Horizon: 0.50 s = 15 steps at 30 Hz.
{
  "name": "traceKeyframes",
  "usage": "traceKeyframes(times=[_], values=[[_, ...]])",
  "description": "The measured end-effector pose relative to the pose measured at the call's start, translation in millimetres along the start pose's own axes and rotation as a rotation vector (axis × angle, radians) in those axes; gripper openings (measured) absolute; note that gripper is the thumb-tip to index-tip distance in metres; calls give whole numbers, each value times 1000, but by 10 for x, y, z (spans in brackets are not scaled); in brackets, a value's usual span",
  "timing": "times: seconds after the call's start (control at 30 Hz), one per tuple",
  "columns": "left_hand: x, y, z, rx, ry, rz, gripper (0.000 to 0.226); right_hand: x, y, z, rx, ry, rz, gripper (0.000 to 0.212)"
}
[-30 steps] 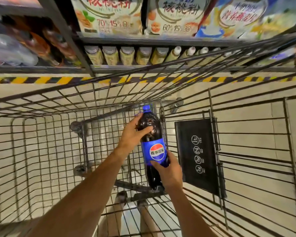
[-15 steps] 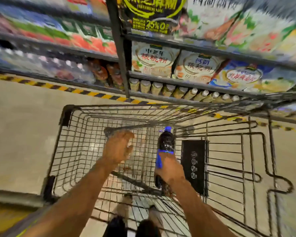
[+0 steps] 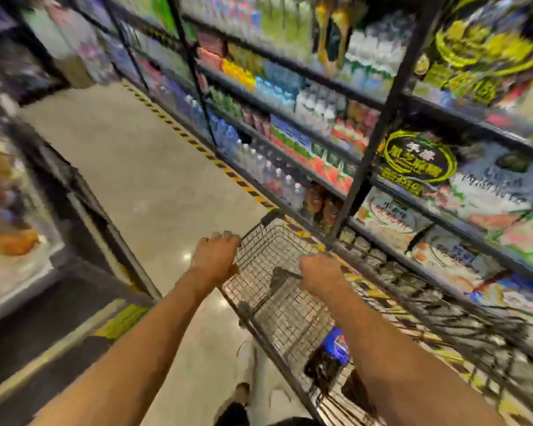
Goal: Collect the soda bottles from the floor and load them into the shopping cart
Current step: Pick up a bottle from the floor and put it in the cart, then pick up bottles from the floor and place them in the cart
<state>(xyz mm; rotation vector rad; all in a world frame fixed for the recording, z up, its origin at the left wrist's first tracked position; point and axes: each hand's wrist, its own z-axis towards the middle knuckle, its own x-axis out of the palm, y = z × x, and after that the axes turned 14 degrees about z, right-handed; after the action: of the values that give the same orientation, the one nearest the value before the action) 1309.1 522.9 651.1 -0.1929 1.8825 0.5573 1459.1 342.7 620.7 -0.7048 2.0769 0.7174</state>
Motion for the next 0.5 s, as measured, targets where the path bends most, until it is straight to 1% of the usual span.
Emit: traceKeyframes(times=[0.1,0.23,0.33,0.4,0.5], values=[[-99,377,-551,-158,-33,-69,52,-278,494,-107,-132,-18,-96,29],[-89,978,-1446,-334,-25,-76,56,-402,1380,-286,-281,-23,-191,33],[62,1444,-2215,-474,-28,-119,55,-319,2137,-455,-407,-25,-257,38],[206,1704,-2756,-565,10,-143,54,-205,2613,-604,-473,-10,-304,41],[448,2017,-3542,-722,79,-146,59,-7,3274,-821,-556,20,-382,45]])
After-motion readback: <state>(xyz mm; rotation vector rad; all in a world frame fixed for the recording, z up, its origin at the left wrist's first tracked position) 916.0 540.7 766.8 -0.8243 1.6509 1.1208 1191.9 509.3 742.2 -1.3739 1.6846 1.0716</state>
